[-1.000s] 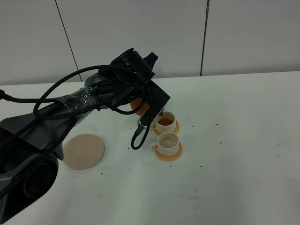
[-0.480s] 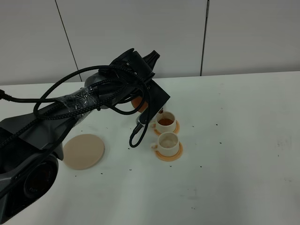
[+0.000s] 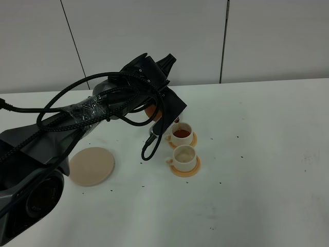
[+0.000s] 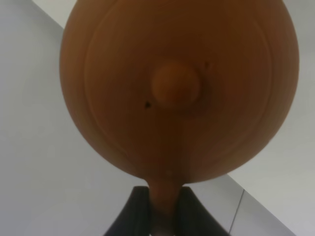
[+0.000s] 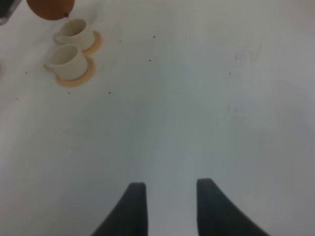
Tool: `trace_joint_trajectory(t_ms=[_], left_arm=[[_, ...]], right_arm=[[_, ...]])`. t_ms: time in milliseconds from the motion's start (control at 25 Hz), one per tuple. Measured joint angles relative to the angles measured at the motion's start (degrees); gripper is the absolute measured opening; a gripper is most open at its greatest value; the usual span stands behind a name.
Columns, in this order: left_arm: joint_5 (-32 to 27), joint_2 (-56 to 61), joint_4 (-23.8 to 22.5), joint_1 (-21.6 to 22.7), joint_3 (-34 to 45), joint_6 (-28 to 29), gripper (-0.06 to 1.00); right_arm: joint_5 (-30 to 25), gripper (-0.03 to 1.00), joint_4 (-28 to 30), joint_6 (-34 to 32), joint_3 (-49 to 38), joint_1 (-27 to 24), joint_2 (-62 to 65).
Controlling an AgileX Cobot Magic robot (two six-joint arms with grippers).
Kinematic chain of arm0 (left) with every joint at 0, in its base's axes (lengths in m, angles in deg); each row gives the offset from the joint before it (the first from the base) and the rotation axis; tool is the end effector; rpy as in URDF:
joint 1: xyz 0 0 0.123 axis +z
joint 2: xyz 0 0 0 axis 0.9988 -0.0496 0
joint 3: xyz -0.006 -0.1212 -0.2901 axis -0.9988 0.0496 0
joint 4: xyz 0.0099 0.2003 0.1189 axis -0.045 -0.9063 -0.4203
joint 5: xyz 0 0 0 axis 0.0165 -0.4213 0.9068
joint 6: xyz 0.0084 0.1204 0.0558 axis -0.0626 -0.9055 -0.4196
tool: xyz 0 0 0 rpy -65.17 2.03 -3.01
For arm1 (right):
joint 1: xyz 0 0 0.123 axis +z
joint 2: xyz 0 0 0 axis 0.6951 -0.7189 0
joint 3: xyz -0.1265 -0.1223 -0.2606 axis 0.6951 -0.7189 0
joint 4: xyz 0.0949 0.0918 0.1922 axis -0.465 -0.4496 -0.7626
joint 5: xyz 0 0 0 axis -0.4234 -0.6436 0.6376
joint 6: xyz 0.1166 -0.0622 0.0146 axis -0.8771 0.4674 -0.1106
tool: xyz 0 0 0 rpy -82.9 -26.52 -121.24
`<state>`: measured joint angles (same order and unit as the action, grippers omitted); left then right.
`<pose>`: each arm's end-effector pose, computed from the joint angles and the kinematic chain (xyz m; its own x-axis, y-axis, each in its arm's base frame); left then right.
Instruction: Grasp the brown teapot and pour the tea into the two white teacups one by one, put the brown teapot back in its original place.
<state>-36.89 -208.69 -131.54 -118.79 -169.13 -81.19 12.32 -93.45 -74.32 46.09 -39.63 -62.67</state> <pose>0.5085 -0.2469 0.1994 0.4671 0.6530 0.5962 0.4234 -0.7571 0.4975 -0.0174 0.0253 0.2459 -0.4771 0.0306 -0.8783 -0.2195 0.9636 0.1528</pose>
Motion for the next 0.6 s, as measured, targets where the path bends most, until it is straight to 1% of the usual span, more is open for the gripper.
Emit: trace_joint_trajectory(t_ms=[600], left_arm=[[0.3, 0.0, 0.0, 0.0, 0.0, 0.0, 0.17]], right_arm=[[0.0, 0.24, 0.0, 0.0, 0.0, 0.0, 0.0]])
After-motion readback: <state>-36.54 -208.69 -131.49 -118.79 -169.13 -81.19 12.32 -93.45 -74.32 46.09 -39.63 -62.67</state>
